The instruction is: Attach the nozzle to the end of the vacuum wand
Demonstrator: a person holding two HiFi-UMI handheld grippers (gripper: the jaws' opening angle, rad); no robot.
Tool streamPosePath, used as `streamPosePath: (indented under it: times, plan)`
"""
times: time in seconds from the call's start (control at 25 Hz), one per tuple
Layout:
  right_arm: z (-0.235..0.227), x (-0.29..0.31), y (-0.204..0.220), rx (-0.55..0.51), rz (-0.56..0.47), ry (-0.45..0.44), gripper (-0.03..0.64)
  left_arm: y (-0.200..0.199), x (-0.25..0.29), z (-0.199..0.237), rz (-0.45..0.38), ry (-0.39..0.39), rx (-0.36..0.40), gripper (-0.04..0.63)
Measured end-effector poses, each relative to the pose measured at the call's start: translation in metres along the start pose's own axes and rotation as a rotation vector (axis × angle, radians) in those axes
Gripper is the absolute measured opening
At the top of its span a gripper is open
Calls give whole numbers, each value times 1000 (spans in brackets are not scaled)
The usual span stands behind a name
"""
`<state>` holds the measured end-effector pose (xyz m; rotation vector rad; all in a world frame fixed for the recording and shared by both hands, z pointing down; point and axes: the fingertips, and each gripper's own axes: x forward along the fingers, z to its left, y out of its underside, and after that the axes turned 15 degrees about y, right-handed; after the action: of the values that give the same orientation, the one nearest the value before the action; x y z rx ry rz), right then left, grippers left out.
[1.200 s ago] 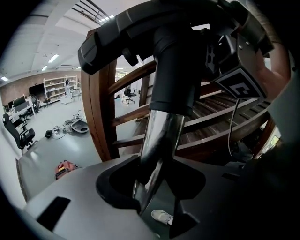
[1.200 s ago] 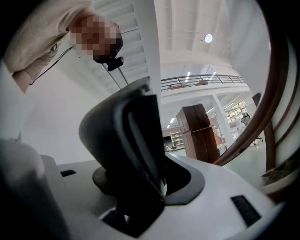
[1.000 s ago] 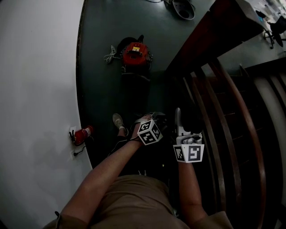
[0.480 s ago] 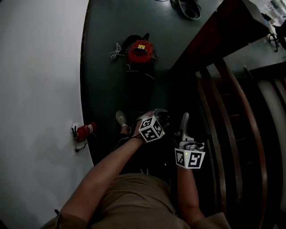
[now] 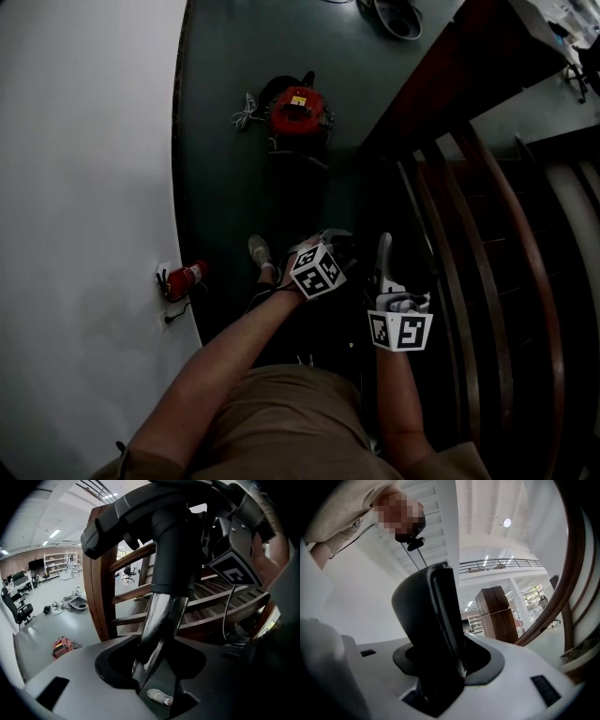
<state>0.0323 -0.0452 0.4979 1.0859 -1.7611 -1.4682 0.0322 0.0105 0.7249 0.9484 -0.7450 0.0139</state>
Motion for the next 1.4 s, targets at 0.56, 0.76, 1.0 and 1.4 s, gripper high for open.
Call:
streamPosePath:
  times: [0.56, 0.76, 1.0, 1.4]
  plan:
    - [-6, -11, -5, 10, -22, 52, 195, -9, 2, 16, 118, 47, 128, 155]
    - [0, 1, -4, -12, -28, 40, 195, -12, 0, 24, 132, 36, 140, 149]
    - [-4, 22, 0, -16, 54, 23, 195, -13, 3, 23, 150, 57, 164, 149]
    - [24, 14, 9, -110, -12, -70, 192, -11, 12, 10, 183, 84, 202, 144]
